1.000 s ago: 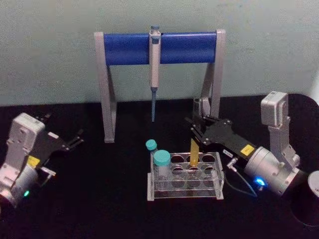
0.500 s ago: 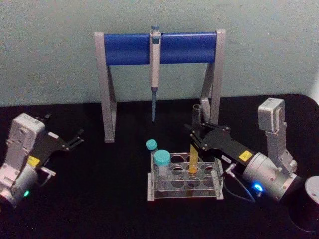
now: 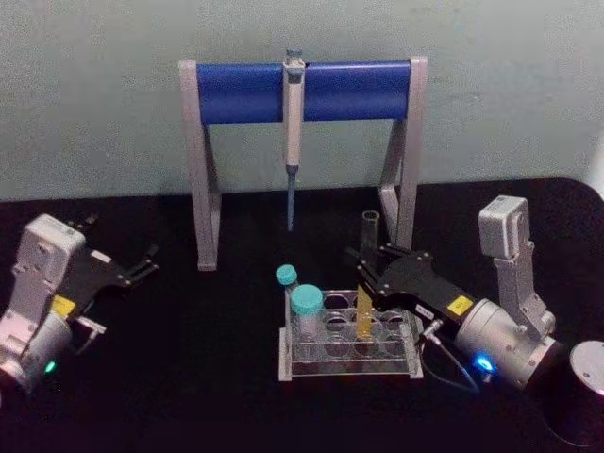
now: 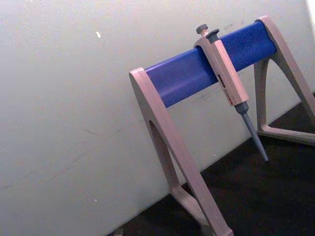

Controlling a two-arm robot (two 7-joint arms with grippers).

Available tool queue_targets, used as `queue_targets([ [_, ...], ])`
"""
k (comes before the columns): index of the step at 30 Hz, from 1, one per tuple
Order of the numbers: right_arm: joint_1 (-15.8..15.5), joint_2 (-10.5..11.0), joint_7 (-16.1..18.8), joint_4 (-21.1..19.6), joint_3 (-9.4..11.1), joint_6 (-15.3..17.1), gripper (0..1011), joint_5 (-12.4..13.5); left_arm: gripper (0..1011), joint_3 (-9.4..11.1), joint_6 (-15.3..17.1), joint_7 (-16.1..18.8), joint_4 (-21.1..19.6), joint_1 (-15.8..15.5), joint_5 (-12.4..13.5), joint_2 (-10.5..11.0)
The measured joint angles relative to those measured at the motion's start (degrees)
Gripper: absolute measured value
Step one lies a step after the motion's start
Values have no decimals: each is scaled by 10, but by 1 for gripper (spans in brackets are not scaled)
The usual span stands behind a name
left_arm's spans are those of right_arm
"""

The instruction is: Pick up the test tube from the test tube rack, shake it, then place it back into the test tube rack.

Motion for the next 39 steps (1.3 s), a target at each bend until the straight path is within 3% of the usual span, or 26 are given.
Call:
queue_targets([
  [33, 4, 0, -5, 3, -6, 9, 230, -13, 1010, 0, 0, 0, 0, 0, 0, 0],
  [39, 4, 0, -4, 3, -6, 10, 381, -14, 1010, 0, 0, 0, 0, 0, 0, 0],
])
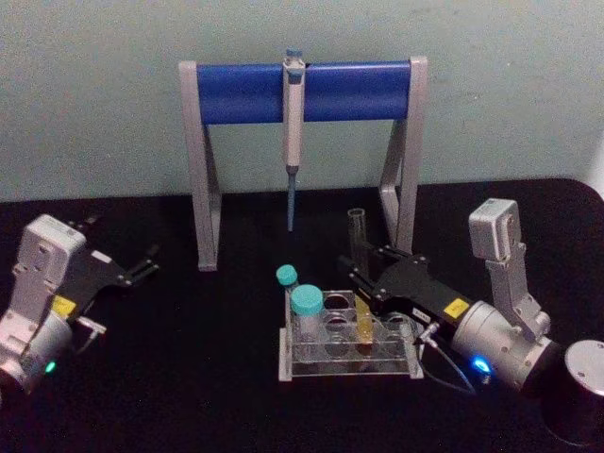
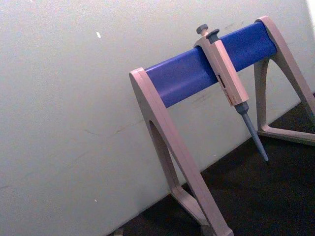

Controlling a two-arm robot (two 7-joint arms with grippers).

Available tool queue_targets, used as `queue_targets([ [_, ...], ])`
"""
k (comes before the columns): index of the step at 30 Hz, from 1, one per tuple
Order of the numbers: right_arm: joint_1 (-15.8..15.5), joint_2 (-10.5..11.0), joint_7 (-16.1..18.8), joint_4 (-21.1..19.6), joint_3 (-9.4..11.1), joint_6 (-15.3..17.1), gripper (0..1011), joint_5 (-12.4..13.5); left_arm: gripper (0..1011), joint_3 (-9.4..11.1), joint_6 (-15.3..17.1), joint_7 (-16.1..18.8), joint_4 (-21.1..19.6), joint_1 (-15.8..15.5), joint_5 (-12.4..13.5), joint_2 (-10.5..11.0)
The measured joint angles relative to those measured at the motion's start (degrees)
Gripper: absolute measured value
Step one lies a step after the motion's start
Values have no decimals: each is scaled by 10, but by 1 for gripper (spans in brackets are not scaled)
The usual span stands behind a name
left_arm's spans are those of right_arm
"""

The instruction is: Pick up the test tube from the test tube rack, shake it, then place it back into the test tube rack.

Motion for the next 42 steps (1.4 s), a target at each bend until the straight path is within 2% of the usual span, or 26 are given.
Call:
queue_targets([
  [2, 0, 0, 0, 0, 0, 0, 462, 0, 1010, 0, 0, 0, 0, 0, 0, 0],
  [3, 0, 0, 0, 0, 0, 0, 462, 0, 1010, 0, 0, 0, 0, 0, 0, 0],
  [4, 0, 0, 0, 0, 0, 0, 523, 0, 1010, 0, 0, 0, 0, 0, 0, 0],
  [6, 0, 0, 0, 0, 0, 0, 560, 0, 1010, 0, 0, 0, 0, 0, 0, 0],
  [10, 0, 0, 1, 0, 1, -1, 720, 0, 1010, 0, 0, 0, 0, 0, 0, 0],
  [11, 0, 0, 1, 0, 1, -1, 720, 0, 1009, 0, 0, 0, 0, 0, 0, 0],
  [14, 0, 0, 1, 0, 1, -1, 837, 1, 1010, 0, 0, 0, 0, 0, 0, 0],
  [16, 0, 0, 1, 0, 1, -1, 864, 1, 1010, 0, 0, 0, 0, 0, 0, 0],
  [17, 0, 0, 1, 0, 1, -1, 921, 1, 1009, 0, 0, 0, 0, 0, 0, 0],
  [21, 0, 0, 1, 0, 1, -1, 997, 1, 1010, 0, 0, 0, 0, 0, 0, 0],
  [27, 0, 0, 1, -1, 1, -2, 1000, 1, 1010, 0, 0, 0, 0, 0, 0, 0],
  [32, -10, 9, 3, -17, 4, -2, 1000, 3, 1010, 0, 0, 0, 0, 0, 0, 0],
  [38, -43, 37, 2, -65, 12, 6, 1000, 4, 1010, 0, 0, 0, 0, 0, 0, 0],
  [42, -79, 58, -18, -108, 31, 12, 1000, 4, 1010, 0, 0, 0, 0, 0, 0, 0],
])
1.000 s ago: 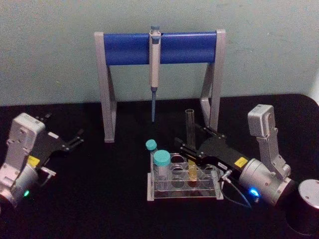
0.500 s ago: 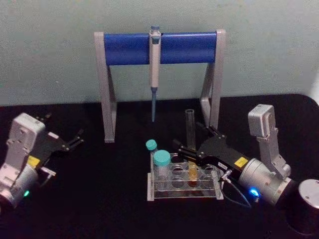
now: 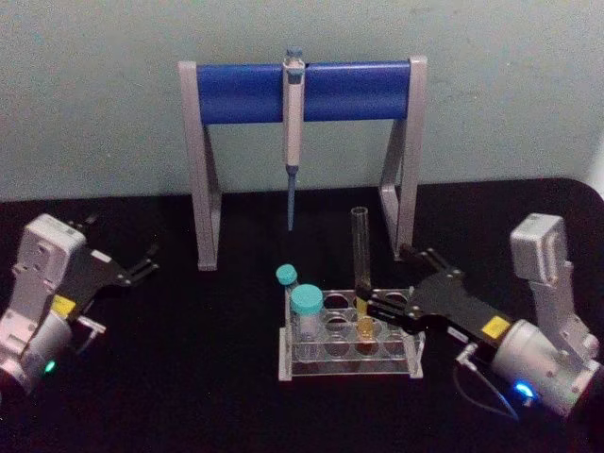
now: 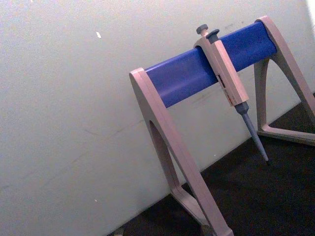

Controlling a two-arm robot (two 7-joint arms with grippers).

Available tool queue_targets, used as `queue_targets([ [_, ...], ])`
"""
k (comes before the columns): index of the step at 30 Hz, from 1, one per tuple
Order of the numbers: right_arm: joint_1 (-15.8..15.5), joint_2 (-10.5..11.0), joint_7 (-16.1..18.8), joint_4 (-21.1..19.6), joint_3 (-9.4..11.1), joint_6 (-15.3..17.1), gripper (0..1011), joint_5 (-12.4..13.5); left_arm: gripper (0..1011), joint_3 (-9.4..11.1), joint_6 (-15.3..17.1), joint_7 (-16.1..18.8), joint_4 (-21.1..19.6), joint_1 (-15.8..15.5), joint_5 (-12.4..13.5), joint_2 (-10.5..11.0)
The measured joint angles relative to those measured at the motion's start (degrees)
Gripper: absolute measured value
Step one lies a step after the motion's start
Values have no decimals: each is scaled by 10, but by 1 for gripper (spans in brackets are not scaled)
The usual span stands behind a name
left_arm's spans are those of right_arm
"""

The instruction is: Pick up the test tube from the test tube rack, shake it, then place it back into the test tube rack.

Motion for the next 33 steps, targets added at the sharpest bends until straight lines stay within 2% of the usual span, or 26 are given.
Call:
queue_targets([
  [1, 0, 0, 0, 0, 0, 0, 1000, 0, 1010, 0, 0, 0, 0, 0, 0, 0],
  [5, -34, 2, -35, -25, 27, -7, 1000, -2, 1010, 0, 0, 0, 0, 0, 0, 0],
  [9, -54, -10, -71, -30, 47, -17, 1000, -12, 1010, 0, 0, 0, 0, 0, 0, 0],
  [12, -62, -26, -104, -23, 58, -21, 1000, -30, 1010, 0, 0, 0, 0, 0, 0, 0],
  [21, -62, -59, -148, 11, 68, -28, 1000, -70, 1009, 0, 0, 0, 0, 0, 0, 0],
  [28, -60, -82, -171, 37, 77, -36, 1000, -90, 1010, 0, 0, 0, 0, 0, 0, 0],
  [33, -59, -92, -174, 53, 81, -35, 1000, -97, 1010, 0, 0, 0, 0, 0, 0, 0],
])
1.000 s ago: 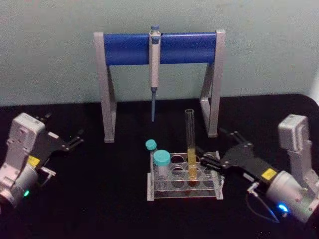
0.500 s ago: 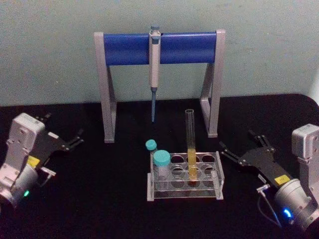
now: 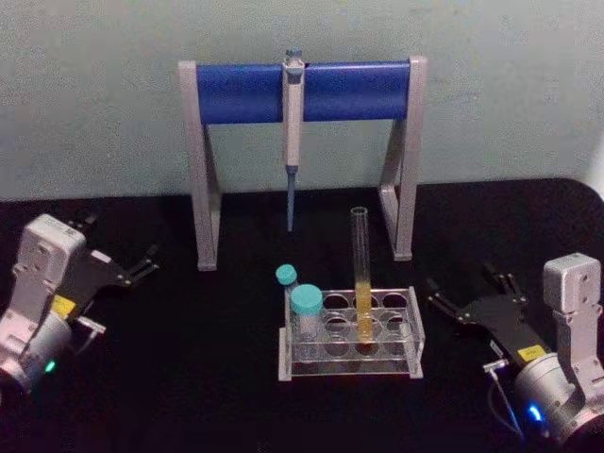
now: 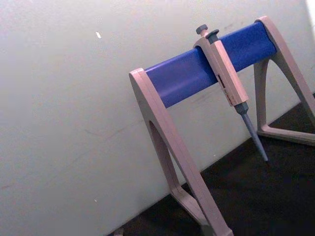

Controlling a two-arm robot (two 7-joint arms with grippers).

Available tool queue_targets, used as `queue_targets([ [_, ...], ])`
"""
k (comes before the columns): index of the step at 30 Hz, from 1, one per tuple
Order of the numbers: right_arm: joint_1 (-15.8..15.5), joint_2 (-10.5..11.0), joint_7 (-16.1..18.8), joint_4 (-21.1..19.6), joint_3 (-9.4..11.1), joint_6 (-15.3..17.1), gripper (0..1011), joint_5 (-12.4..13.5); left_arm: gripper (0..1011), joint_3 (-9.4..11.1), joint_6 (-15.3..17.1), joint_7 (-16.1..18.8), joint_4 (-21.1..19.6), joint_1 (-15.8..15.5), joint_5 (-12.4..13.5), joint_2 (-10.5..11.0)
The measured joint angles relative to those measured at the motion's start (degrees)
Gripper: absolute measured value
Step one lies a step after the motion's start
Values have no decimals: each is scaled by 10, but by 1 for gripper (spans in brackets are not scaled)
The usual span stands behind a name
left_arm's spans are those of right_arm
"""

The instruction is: Pick up the test tube from the test tube rack, shake it, then place it back into the test tube rack.

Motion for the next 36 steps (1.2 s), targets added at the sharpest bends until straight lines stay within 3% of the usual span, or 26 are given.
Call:
queue_targets([
  [15, 10, -20, 15, 29, 8, 29, 1000, -14, 1009, 0, 0, 0, 0, 0, 0, 0],
  [36, 10, -19, 15, 29, 8, 29, 1000, -14, 1010, 0, 0, 0, 0, 0, 0, 0],
])
